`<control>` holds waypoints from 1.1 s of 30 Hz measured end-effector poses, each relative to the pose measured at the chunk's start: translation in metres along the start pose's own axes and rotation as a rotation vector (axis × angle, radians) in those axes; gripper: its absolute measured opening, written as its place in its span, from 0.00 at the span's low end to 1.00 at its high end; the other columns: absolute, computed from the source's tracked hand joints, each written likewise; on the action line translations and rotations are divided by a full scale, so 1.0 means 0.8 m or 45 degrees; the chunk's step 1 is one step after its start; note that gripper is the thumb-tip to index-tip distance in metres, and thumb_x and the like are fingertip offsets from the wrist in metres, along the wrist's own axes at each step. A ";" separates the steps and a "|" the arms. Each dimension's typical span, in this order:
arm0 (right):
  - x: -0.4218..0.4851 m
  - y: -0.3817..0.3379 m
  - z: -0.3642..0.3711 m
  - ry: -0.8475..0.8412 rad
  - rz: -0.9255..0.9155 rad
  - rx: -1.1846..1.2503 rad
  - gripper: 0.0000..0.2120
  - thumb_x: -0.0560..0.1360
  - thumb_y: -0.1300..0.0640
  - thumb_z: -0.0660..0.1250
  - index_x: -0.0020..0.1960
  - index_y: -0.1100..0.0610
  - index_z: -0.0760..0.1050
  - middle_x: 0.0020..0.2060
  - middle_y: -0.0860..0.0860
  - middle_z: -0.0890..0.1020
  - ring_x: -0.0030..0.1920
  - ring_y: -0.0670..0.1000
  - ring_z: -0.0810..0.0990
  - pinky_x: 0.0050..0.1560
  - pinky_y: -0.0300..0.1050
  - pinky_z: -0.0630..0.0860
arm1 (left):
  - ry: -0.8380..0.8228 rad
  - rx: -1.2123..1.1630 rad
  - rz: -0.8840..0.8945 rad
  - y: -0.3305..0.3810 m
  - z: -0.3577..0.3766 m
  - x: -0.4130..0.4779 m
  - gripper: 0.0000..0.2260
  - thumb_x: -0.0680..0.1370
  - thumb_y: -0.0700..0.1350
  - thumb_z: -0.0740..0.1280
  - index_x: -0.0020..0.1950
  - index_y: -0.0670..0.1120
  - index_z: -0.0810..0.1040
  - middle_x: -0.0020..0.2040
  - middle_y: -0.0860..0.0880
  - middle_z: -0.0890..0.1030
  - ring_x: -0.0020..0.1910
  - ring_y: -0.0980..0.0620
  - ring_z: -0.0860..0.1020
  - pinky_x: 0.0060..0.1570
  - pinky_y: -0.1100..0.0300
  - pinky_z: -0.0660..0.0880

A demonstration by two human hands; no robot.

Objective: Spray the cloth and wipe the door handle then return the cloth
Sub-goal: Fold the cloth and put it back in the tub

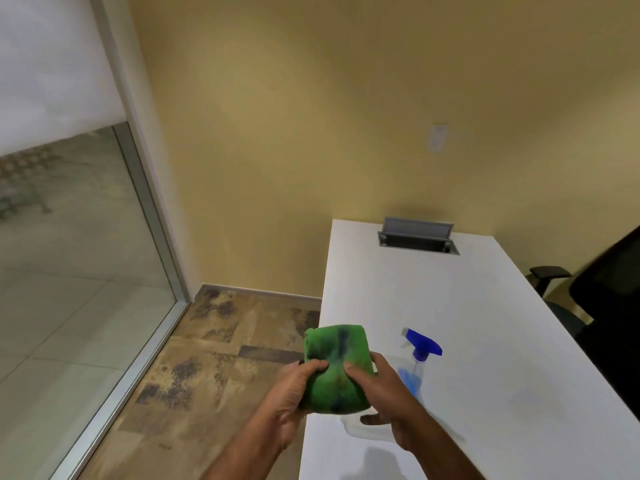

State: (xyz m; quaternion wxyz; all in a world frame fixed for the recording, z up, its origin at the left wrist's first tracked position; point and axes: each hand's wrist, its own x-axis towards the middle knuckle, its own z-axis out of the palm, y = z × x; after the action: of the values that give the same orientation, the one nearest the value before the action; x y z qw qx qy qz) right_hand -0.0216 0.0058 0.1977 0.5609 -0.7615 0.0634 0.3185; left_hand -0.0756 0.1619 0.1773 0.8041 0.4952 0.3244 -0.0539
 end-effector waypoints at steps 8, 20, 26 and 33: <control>0.056 0.055 -0.056 -0.016 0.209 0.528 0.16 0.77 0.50 0.71 0.62 0.54 0.76 0.59 0.63 0.82 0.59 0.66 0.81 0.58 0.70 0.79 | -0.027 0.117 -0.058 -0.056 0.043 0.040 0.10 0.80 0.43 0.68 0.55 0.41 0.87 0.49 0.39 0.90 0.43 0.46 0.86 0.40 0.56 0.82; 0.127 0.098 -0.066 0.392 -0.110 0.241 0.28 0.81 0.64 0.63 0.78 0.50 0.59 0.68 0.55 0.73 0.65 0.57 0.75 0.66 0.61 0.75 | 0.405 0.700 0.430 -0.109 0.100 0.101 0.29 0.81 0.54 0.71 0.79 0.49 0.66 0.72 0.46 0.75 0.68 0.44 0.77 0.64 0.44 0.80; 0.149 0.110 -0.050 0.655 -0.299 -0.242 0.27 0.83 0.61 0.60 0.80 0.52 0.58 0.68 0.55 0.75 0.66 0.54 0.76 0.67 0.51 0.74 | 0.471 0.900 0.560 -0.155 0.087 0.093 0.23 0.82 0.47 0.69 0.77 0.50 0.69 0.75 0.48 0.74 0.69 0.48 0.75 0.69 0.44 0.77; 0.173 0.140 -0.037 0.762 -0.334 -0.175 0.25 0.83 0.60 0.61 0.78 0.53 0.61 0.70 0.58 0.73 0.66 0.54 0.78 0.66 0.48 0.76 | 0.175 1.359 0.625 -0.179 0.077 0.115 0.26 0.86 0.53 0.61 0.83 0.55 0.59 0.86 0.55 0.55 0.85 0.55 0.54 0.84 0.55 0.53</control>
State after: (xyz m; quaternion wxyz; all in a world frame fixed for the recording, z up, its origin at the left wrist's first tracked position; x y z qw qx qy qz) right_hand 0.0491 -0.0253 0.0348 0.5010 -0.8590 0.1052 0.0092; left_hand -0.0333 0.0599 0.0340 0.4100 0.8942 0.1796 0.0103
